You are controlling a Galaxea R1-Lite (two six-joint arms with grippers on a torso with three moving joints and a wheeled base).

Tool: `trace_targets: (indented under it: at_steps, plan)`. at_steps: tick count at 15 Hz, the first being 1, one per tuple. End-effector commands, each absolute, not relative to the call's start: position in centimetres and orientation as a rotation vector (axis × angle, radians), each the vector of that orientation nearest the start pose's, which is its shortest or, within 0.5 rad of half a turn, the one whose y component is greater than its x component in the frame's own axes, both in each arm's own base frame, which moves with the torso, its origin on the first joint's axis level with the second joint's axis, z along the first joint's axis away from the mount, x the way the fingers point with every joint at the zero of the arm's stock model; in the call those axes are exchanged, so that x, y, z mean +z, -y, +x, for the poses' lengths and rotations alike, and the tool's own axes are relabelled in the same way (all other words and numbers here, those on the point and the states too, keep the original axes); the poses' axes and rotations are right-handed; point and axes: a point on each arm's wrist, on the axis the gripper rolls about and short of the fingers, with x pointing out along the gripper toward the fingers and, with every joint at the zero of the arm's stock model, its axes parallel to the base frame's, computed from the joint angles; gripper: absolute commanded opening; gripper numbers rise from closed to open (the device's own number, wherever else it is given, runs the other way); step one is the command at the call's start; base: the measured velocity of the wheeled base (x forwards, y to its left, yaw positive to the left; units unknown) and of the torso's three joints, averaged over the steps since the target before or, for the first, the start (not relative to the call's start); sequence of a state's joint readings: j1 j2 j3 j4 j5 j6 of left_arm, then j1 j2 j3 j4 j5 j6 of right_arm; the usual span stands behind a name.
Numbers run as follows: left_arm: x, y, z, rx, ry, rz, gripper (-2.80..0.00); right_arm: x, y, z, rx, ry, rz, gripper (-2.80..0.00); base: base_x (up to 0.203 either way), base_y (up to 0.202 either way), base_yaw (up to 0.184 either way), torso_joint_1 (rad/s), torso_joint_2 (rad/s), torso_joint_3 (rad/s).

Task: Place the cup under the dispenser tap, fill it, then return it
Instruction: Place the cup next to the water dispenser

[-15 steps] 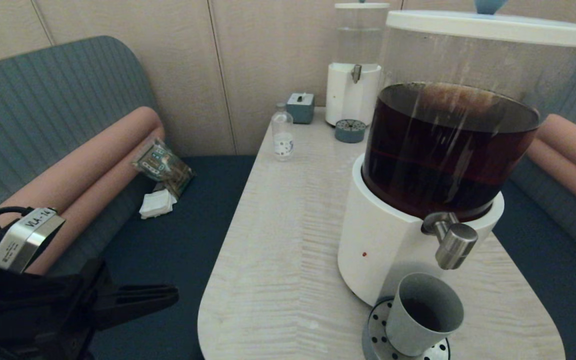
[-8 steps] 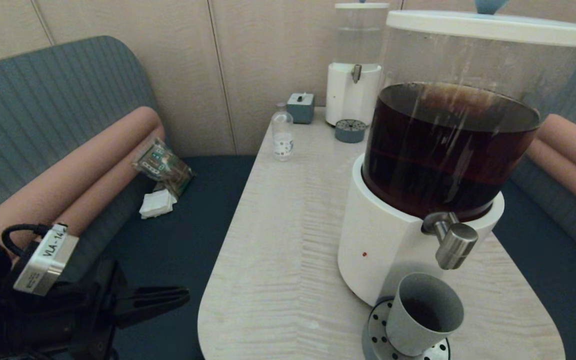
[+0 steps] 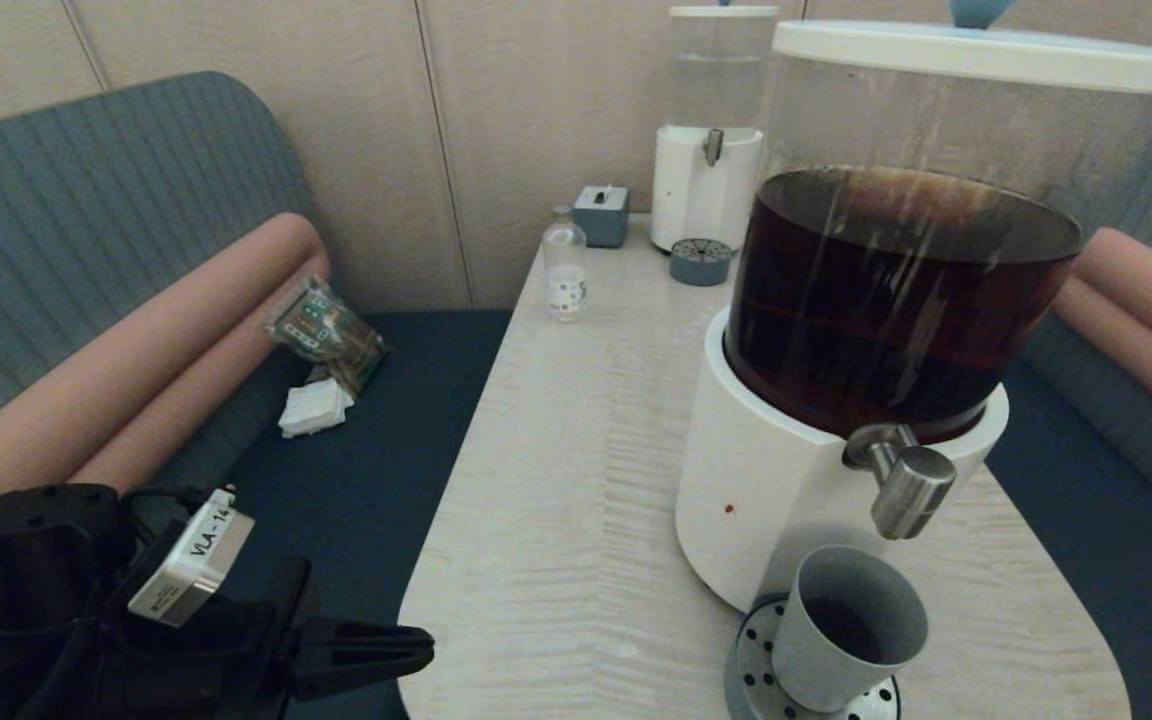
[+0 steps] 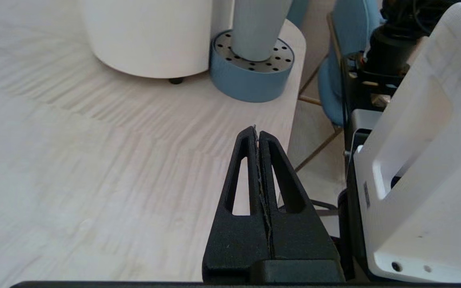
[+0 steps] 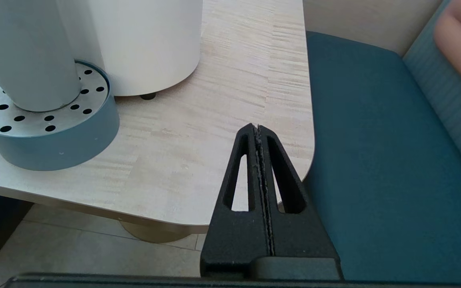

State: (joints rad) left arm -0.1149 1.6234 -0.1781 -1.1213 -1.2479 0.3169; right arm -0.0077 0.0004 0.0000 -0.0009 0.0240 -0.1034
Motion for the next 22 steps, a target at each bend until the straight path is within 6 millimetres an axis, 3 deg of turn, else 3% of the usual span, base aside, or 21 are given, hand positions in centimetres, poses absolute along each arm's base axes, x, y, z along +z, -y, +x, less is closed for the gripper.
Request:
trace_targets:
  at_steps: [1, 10, 11, 16, 19, 22]
  plan:
    - [10.6, 4.7, 19.4, -1.400, -0.082, 0.074, -2.80, 7.3, -0.1, -2.2, 0.017, -0.005, -0.104, -2.80, 0.000, 0.000, 0.000, 0.000, 0.00, 0.000]
    - [10.6, 5.1, 19.4, -1.414, -0.082, 0.077, -2.80, 7.3, -0.1, -2.2, 0.017, -0.004, -0.104, -2.80, 0.000, 0.000, 0.000, 0.000, 0.00, 0.000]
    - [10.6, 5.2, 19.5, -1.417, -0.080, 0.078, 0.00, 7.3, -0.1, -2.2, 0.017, -0.004, -0.104, -2.80, 0.000, 0.000, 0.000, 0.000, 0.00, 0.000]
    - [10.7, 6.6, 19.8, -1.476, -0.080, 0.078, 0.00, 7.3, -0.1, -2.2, 0.017, -0.004, -0.104, -2.80, 0.000, 0.000, 0.000, 0.000, 0.00, 0.000]
    - [11.9, 9.4, 20.8, -1.557, -0.038, 0.117, 0.00, 7.3, -0.1, -2.2, 0.017, -0.005, -0.104, -2.80, 0.000, 0.000, 0.000, 0.000, 0.00, 0.000]
    - [11.4, 13.0, 21.0, -1.632, -0.067, 0.126, 0.00, 7.3, -0.1, -2.2, 0.017, -0.005, -0.104, -2.80, 0.000, 0.000, 0.000, 0.000, 0.00, 0.000]
